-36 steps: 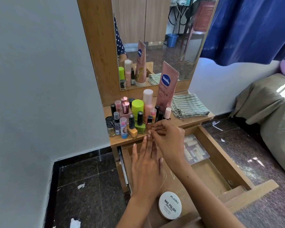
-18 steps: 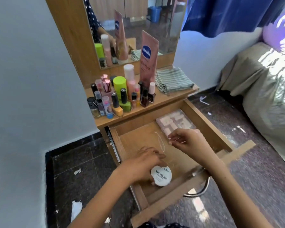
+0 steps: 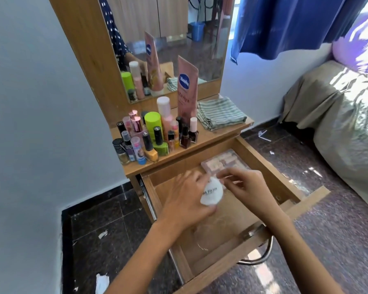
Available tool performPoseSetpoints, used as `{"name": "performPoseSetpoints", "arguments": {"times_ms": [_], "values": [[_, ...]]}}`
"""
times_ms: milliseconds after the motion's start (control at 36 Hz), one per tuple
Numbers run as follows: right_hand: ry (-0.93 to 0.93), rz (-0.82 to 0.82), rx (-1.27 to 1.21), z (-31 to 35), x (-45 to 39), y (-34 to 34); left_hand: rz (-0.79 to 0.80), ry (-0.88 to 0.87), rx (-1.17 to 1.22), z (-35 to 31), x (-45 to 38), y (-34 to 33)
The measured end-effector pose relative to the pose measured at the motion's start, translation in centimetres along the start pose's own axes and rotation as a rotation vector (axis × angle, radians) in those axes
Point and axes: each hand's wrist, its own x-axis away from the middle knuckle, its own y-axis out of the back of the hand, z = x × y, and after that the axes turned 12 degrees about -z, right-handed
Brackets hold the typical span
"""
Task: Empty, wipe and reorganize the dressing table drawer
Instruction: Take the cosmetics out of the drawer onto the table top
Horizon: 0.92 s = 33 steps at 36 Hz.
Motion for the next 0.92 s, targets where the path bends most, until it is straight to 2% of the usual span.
{"name": "performPoseSetpoints", "arguments": {"times_ms": [111, 250, 361, 528, 778, 917], "values": [[-0.038, -0.098, -0.115, 0.4, -0.8, 0.6, -0.240, 0.122, 0.055, -0.5, -1.1, 0.1], [-0.066, -0.174, -0.061, 0.7, -2.6, 1.1, -0.332, 0.094, 0.000, -1.7, -3.7, -0.7], [-0.108, -0.227, 0.043, -0.1, -4.0, 1.3, -0.318, 0.064, -0.101, -2.3, -6.2, -1.8], [-0.170, -0.238, 0.097, -1.2, -4.6, 1.3, -0.307, 0.063, -0.377, -2.4, -9.1, -3.6], [-0.181, -0.202, 0.094, -1.5, -4.2, 0.9, -0.248, 0.193, -0.521, -3.6, -10.4, -3.3], [-0.166, -0.197, 0.101, -1.6, -4.0, 0.5, -0.227, 0.196, -0.596, -4.1, -11.0, -2.8]]}}
